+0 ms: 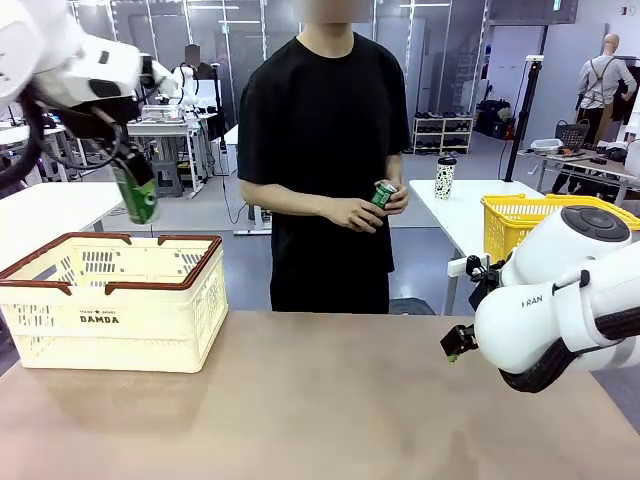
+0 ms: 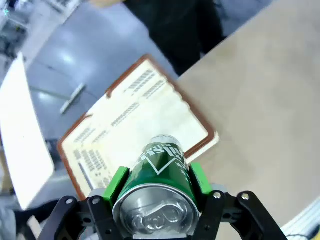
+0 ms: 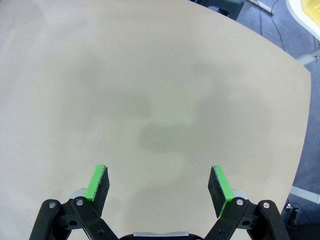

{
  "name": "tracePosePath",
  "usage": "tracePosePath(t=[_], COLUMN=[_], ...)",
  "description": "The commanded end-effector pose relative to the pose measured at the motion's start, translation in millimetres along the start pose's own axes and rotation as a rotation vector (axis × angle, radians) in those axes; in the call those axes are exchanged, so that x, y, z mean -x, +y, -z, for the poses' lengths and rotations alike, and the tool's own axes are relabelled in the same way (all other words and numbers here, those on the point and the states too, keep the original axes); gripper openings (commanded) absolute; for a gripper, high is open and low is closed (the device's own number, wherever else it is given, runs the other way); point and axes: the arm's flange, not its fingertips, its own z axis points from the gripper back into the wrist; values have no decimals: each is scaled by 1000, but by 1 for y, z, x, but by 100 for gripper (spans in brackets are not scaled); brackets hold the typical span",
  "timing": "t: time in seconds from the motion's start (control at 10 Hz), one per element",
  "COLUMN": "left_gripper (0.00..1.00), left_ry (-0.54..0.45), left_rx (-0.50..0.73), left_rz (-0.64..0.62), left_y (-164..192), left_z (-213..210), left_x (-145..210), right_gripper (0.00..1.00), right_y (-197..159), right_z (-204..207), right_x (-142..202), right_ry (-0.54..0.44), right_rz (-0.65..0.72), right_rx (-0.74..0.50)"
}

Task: Place the drinks into the Shopping basket.
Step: Pick up one drink and place it into the Shopping basket.

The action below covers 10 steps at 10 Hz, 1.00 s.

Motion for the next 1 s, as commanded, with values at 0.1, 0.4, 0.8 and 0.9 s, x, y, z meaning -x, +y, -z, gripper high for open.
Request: tracePosePath(t=[0.1,0.4,0.8,0.9], left_gripper=[16,16,16,60], left_ry=[-89,-19,-19,-20], left_rx=[-57,-26,-26,-21], left_rz=[-114,-96,-96,-100], left_y=[-3,7,7,2], left_z=[-5,-2,-2,6], left_x=[36,28,28,34], right_gripper=[100,100,100,100], right_y=[-1,-1,-1,-1], right_z=[0,0,0,0], right_x=[0,0,0,0], right_ry=[-1,-1,-1,-1], right_rz=[-4,-4,-4,-4], right_rx=[-2,-2,-2,-2])
